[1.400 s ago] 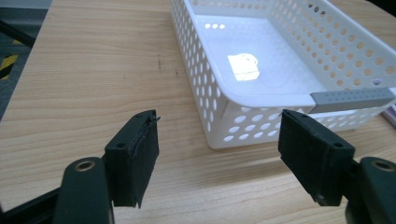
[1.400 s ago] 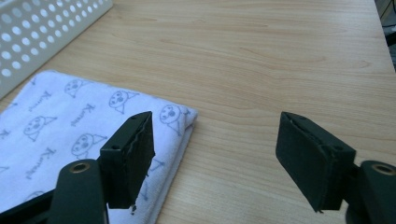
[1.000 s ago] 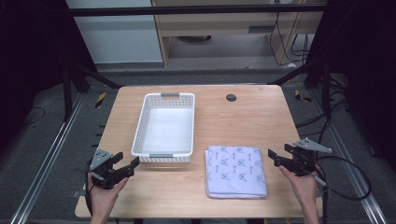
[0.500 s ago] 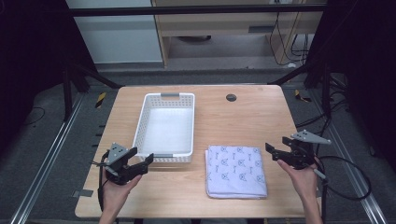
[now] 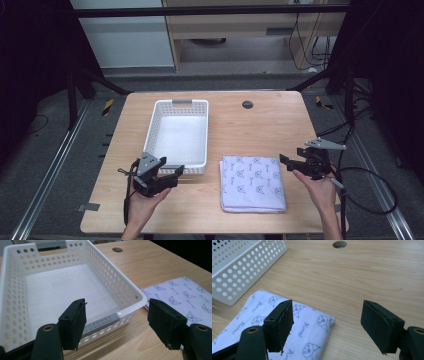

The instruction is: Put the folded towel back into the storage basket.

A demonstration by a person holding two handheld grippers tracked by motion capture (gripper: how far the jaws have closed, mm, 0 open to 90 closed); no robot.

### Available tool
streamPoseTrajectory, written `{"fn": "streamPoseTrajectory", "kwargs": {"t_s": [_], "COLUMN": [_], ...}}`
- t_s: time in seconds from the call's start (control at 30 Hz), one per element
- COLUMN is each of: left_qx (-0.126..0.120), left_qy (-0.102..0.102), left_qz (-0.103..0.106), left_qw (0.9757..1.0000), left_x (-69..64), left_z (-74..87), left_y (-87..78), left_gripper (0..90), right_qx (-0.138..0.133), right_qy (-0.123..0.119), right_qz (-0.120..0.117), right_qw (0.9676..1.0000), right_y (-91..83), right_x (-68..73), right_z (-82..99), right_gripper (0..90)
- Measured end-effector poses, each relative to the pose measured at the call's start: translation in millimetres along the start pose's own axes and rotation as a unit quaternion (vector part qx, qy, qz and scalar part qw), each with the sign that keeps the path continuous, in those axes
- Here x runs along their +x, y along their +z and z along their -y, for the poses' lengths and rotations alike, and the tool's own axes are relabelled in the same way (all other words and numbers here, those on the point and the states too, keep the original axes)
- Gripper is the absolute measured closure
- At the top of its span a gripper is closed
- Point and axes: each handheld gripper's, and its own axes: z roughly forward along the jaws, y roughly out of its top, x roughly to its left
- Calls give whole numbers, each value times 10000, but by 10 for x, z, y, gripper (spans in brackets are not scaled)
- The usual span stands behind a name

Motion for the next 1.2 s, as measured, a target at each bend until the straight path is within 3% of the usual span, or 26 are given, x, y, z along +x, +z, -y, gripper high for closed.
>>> {"fn": "streamPoseTrajectory", "kwargs": {"t_s": [0.17, 0.67, 0.83, 1.2], "left_qx": [96, 446, 573, 816], "left_qy": [118, 369, 363, 354], "left_qz": [172, 557, 663, 707], "left_qw": [9997, 9968, 9955, 9935], "left_x": [-196, -702, -817, -901], "left_z": [-11, 4, 64, 225], "left_y": [139, 507, 618, 835], "left_gripper": [304, 311, 313, 328], "right_qx": [49, 54, -10, 66], "right_qy": [124, -20, -35, -69], "right_qz": [-10, 136, 125, 72], "right_qw": [9999, 9999, 9999, 9999], "right_y": [29, 106, 106, 209], "right_x": [-16, -38, -27, 15], "right_z": [40, 181, 223, 309], "right_gripper": [272, 292, 304, 300]}}
